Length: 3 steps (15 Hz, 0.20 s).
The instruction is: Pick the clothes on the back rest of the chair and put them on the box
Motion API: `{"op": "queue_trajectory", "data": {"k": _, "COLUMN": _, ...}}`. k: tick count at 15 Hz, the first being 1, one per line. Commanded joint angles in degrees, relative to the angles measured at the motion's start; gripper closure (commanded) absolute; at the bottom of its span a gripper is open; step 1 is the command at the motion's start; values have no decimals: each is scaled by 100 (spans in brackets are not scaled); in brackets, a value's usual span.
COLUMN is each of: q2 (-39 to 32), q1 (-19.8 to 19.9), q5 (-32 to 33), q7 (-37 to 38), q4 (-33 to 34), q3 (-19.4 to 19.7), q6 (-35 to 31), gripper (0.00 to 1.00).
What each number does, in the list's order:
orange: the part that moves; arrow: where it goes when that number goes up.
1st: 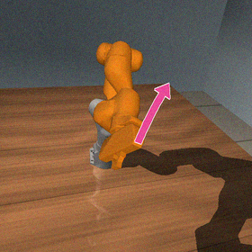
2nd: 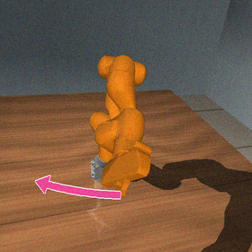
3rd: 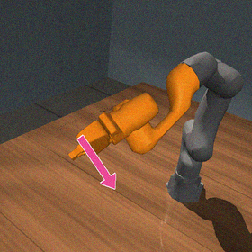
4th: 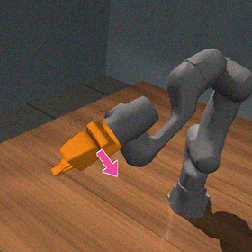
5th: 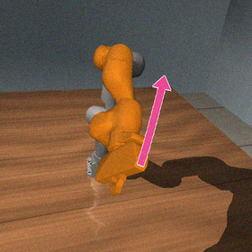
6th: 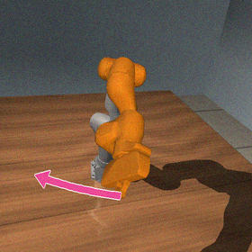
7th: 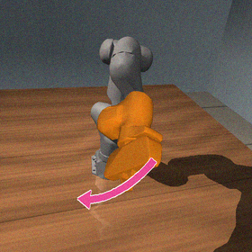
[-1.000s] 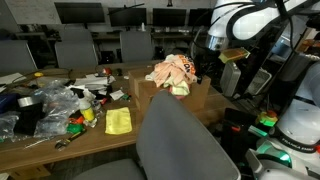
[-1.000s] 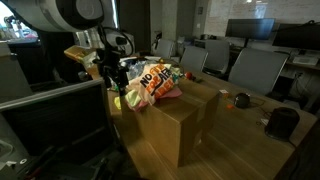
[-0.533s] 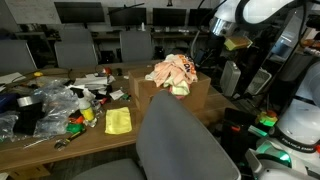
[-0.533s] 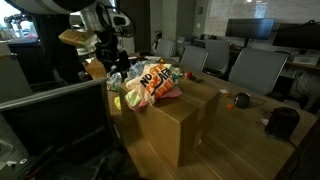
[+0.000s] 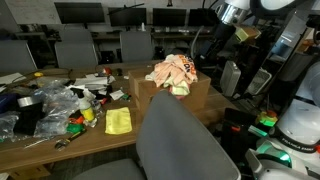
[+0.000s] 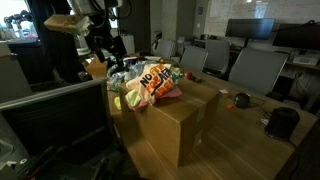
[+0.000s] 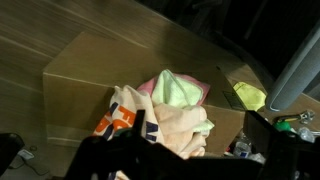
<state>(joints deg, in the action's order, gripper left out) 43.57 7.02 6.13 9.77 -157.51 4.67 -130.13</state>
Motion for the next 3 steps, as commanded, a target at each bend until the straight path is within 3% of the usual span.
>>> {"op": "queue_trajectory", "data": {"k": 1, "q2": 13, "q1": 99, "q5": -94, "q7": -95, "q4": 4, "q3": -93, "q6": 22, "gripper": 0}}
{"op": "queue_trajectory", "data": {"k": 3, "q2": 15, "q1": 97, "q5": -92, "q7": -112, "q4": 2, "q3": -91, "q6": 31, "gripper": 0}}
